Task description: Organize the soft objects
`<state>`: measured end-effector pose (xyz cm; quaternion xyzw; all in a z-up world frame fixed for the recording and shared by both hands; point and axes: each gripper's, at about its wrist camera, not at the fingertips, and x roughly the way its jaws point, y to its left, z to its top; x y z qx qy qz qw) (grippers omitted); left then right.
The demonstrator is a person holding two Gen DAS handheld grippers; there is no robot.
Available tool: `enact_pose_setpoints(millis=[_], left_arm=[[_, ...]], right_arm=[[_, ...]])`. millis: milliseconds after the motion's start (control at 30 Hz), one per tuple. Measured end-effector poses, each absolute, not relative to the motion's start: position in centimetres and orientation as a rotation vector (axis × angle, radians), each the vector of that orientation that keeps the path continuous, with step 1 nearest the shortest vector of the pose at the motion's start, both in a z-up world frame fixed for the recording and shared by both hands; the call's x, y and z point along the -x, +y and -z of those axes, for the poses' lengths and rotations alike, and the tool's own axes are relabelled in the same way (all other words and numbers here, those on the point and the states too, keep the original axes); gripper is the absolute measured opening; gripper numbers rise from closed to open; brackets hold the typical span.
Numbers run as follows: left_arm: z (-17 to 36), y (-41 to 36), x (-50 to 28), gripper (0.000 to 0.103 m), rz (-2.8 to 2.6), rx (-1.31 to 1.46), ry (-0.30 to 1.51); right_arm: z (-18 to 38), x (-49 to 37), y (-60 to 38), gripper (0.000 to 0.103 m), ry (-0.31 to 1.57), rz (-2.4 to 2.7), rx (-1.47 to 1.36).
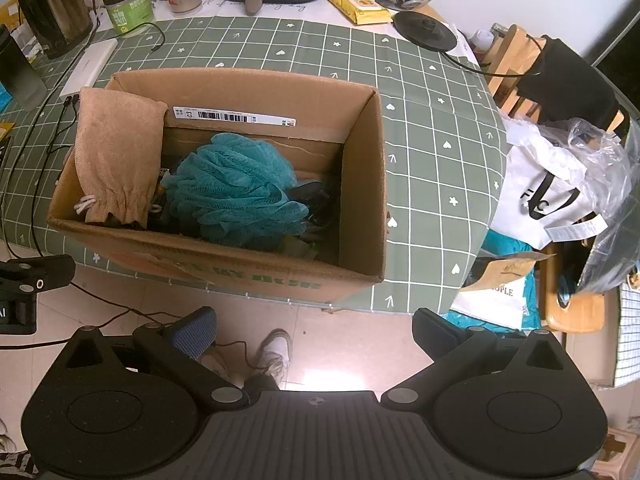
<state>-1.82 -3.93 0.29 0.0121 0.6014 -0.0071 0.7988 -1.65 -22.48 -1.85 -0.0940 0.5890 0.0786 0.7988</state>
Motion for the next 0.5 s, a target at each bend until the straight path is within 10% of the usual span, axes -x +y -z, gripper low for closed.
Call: enact_pose_setpoints(millis=[500], left_arm=[[-0.27, -4.14, 1.80, 0.103, 0.015, -0.026, 1.291]], right_arm=[[1.90, 1.58, -22.63, 0.103, 1.264, -0.168, 0.198]])
